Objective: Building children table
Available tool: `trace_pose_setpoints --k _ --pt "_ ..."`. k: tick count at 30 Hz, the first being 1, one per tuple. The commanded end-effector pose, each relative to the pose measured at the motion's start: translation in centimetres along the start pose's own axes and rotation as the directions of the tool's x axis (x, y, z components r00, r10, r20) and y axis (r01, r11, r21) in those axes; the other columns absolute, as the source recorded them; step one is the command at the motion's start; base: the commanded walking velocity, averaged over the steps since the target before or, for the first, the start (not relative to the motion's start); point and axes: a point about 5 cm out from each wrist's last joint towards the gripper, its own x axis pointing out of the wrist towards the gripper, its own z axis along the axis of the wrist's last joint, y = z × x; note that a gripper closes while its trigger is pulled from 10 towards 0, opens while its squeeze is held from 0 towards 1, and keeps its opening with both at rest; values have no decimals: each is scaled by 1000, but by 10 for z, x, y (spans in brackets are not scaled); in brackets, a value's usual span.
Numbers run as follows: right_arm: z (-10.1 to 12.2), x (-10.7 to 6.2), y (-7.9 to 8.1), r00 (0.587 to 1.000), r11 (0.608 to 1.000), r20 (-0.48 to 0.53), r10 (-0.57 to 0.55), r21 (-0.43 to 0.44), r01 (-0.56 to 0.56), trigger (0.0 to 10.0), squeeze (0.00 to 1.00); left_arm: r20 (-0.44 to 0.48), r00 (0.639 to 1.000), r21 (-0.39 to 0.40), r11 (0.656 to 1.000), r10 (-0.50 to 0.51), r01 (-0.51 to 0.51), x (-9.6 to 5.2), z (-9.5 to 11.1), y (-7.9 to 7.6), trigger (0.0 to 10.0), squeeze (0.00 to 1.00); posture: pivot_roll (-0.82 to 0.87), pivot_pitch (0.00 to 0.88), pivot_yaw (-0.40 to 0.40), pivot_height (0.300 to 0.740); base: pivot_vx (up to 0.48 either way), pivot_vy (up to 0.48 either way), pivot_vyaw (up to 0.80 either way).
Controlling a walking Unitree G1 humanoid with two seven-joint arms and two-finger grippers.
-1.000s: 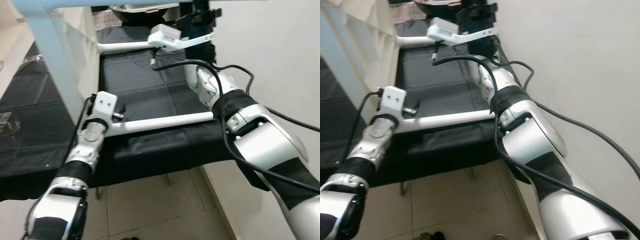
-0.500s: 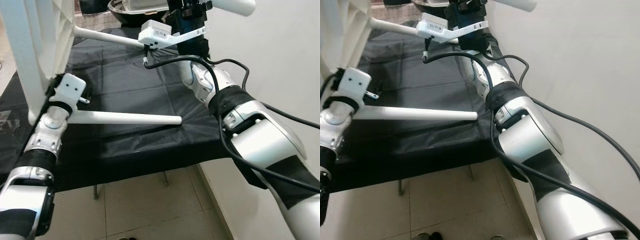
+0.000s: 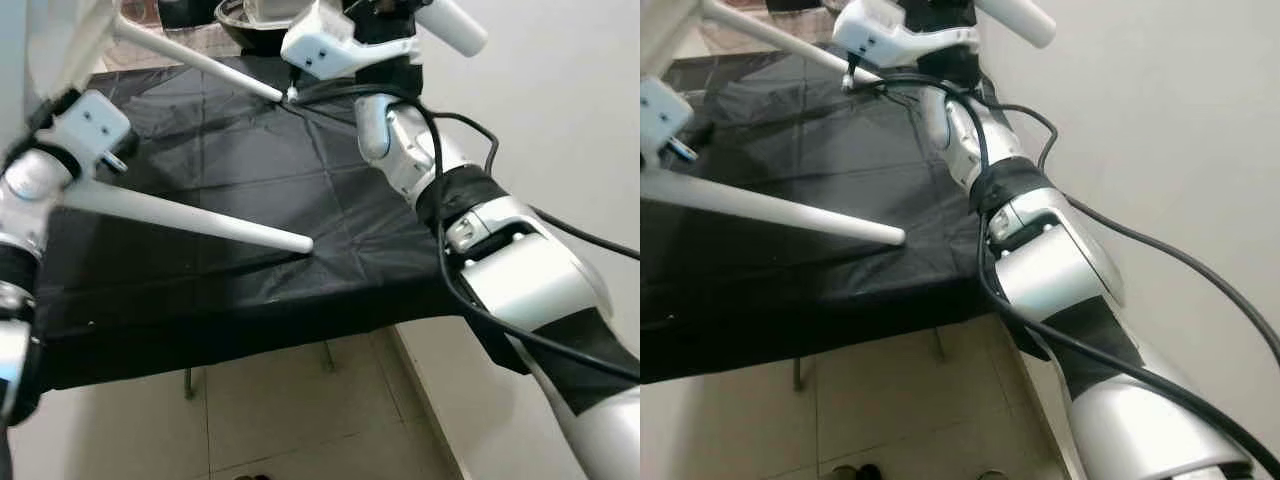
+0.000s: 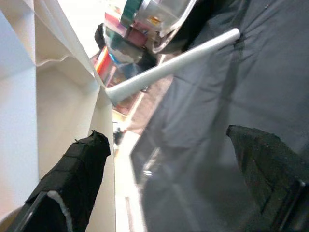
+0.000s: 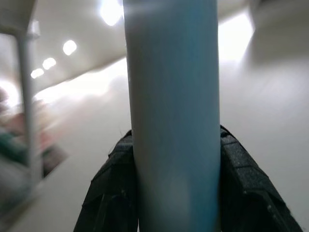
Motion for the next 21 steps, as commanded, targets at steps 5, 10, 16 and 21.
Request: trace_pose_setpoints --k 5,10,16,21 --pt "-55 -9 -10 910 977 -411 50 211 42 0 0 -150 984 90 993 94 -81 -22 -26 48 10000 0 6 110 44 740 0 0 0" --pt "-76 -36 10 784 921 -583 215 388 36 0 0 -124 987 142 987 99 -81 -17 -12 58 10000 0 15 110 44 740 0 0 0" --pt "-88 -63 27 656 860 -673 341 506 72 0 0 -102 991 182 981 82 -62 -12 0 61 10000 0 24 112 45 740 0 0 0" --pt "-93 -99 52 506 782 -712 487 613 109 0 0 -66 996 232 972 54 -37 -2 19 61 10000 0 35 106 56 740 0 0 0"
